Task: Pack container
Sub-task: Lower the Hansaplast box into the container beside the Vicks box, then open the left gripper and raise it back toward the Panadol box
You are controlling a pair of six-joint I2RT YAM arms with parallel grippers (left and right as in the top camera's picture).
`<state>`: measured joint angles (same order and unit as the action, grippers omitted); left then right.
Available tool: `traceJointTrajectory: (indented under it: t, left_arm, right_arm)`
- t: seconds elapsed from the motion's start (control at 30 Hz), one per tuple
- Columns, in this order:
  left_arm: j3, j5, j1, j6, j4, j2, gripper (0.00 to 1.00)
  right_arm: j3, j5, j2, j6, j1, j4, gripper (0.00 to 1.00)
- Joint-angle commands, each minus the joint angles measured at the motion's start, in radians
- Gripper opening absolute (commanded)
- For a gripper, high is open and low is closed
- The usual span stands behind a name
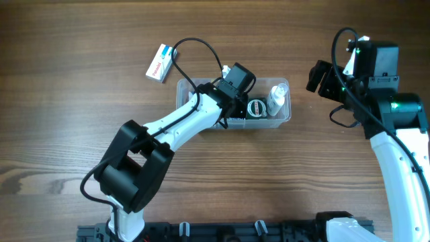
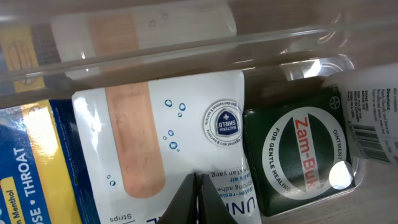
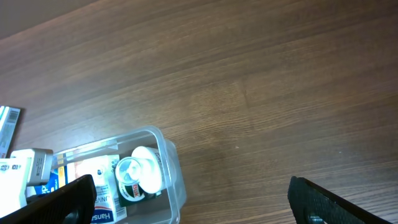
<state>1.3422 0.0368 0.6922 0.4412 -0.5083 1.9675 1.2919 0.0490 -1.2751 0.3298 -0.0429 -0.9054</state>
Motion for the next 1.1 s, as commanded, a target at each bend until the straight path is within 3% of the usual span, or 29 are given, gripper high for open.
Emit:
traceJointTrajectory:
  t: [0.0,0.63,1.07]
  left_arm:
    - [0.005,0.04,-0.003,-0.045,-0.008,0.046,0.04]
    - [0.013,0.043,-0.008,-0.045,-0.004,0.056,0.05]
    - [0.086,0.043,-0.106,-0.045,-0.087,-0.212,0.08]
  right_arm:
    - [0.01,0.005,-0.002,-0.015,0.001,0.0,1.0]
    - [0.01,0.006,-0.002,-0.014,0.002,0.0,1.0]
    - [0.01,0.005,-0.002,-0.014,0.002,0.0,1.0]
